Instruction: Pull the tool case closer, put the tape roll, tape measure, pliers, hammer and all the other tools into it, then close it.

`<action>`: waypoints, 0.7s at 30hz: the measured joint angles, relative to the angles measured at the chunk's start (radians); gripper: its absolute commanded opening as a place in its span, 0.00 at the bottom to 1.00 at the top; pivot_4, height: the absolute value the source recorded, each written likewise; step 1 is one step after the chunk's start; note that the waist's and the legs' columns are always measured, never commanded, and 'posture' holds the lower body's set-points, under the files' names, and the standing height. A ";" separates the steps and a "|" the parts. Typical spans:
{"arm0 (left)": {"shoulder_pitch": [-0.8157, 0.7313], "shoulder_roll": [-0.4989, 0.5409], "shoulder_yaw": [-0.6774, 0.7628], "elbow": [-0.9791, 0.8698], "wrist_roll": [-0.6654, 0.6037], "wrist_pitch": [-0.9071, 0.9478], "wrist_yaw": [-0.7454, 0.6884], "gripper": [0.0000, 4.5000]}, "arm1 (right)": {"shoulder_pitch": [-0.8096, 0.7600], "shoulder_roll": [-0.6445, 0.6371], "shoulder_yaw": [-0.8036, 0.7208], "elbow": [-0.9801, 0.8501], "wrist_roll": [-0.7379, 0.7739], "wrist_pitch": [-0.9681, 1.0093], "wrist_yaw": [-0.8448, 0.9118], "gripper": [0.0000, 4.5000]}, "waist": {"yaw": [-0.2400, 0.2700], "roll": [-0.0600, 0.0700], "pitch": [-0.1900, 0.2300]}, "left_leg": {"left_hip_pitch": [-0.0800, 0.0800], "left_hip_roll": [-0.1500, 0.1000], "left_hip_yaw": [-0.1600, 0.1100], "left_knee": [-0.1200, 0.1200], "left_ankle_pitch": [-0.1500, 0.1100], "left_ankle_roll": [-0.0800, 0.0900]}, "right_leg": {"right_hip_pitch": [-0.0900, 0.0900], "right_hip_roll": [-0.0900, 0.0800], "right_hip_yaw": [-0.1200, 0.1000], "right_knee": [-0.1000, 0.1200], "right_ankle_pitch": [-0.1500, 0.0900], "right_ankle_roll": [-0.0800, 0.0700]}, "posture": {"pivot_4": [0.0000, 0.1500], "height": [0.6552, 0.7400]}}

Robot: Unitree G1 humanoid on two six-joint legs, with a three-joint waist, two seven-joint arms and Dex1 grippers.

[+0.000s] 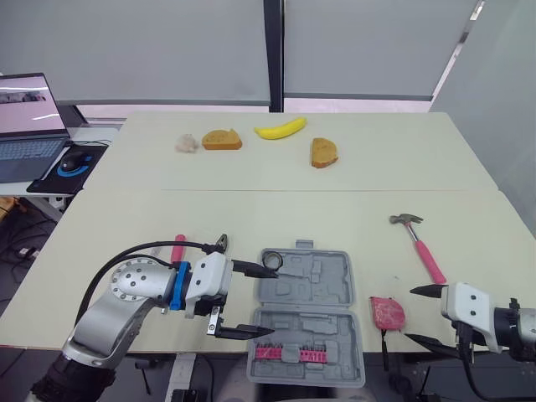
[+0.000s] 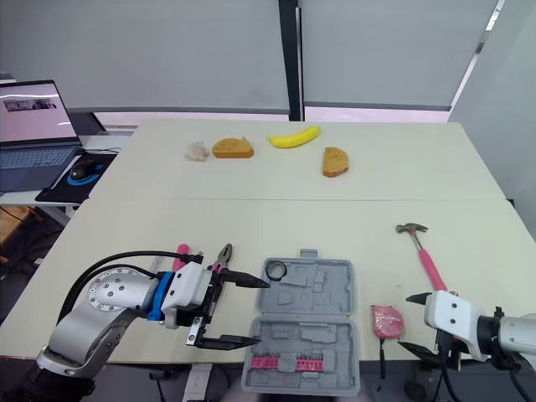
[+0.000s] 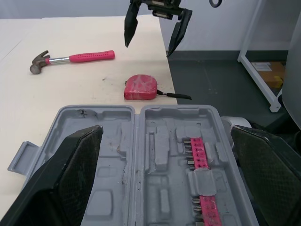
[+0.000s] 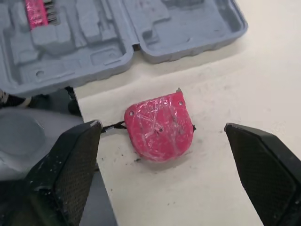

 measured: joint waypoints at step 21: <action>0.024 0.026 -0.013 -0.034 -0.006 0.002 -0.007 1.00 | -0.297 0.040 0.281 0.335 -0.132 -0.151 0.040 0.99 | 0.001 0.001 0.001 | 0.000 0.000 0.000 0.000 0.000 0.000 | 0.001 0.000 0.000 0.000 0.000 -0.001 | 1.00 1.00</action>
